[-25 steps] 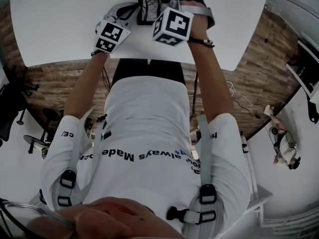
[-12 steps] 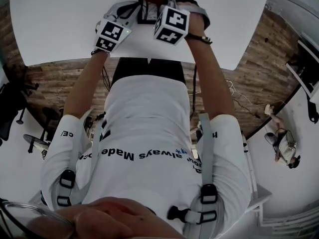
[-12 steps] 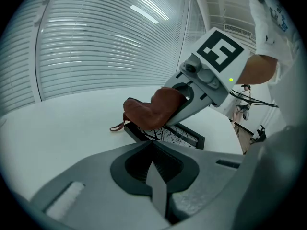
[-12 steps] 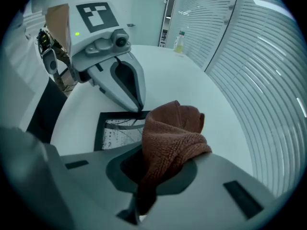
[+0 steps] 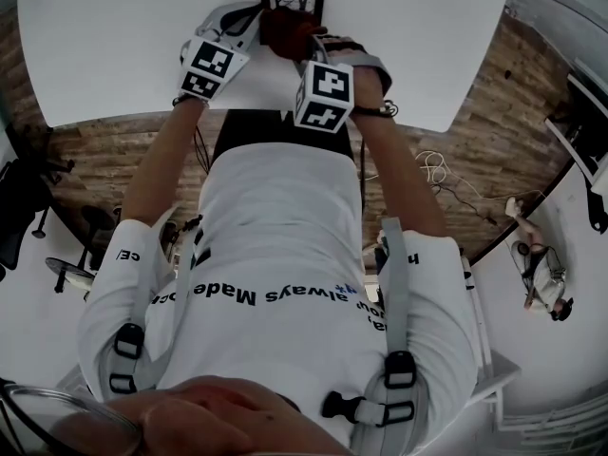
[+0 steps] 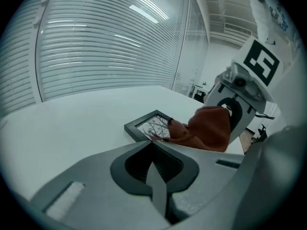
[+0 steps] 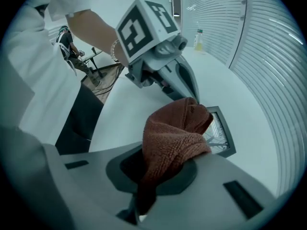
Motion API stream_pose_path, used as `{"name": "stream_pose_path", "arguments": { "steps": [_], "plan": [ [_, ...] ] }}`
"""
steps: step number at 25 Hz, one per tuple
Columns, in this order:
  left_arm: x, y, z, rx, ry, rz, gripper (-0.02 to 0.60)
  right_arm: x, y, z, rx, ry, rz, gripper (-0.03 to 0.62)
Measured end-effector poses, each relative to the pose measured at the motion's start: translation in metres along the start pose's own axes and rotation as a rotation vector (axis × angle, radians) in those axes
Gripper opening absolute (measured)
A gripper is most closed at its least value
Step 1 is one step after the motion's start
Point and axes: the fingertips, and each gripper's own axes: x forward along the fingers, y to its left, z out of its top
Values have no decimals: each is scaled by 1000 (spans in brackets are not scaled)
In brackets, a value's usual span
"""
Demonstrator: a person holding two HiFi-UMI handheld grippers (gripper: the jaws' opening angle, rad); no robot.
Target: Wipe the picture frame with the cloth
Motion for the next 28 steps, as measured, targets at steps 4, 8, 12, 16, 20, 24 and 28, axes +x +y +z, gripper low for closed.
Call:
{"name": "stream_pose_path", "arguments": {
  "steps": [4,8,12,16,20,24,28],
  "plan": [
    [2,-2,3,-2,1,2,2,1,22,-10,-16,9,18,18],
    [1,-1,1,-1,1,-3,2,-28,1,-1,-19,-30,-78,18],
    [2,0,2,-7,-3,-4,2,-90,-65,9,8,-103,-303,18],
    [-1,1,3,-2,-6,-3,2,-133,-138,11,35,-139,-540,18],
    [-1,-1,3,-2,-5,-2,2,-92,-169,-9,-2,-45,-535,18],
    [3,-2,5,-4,-2,-3,2,-32,-153,-32,-52,57,-399,18],
    [0,-1,2,-4,0,-3,2,-15,-139,-34,-53,63,-359,18]
  ]
}}
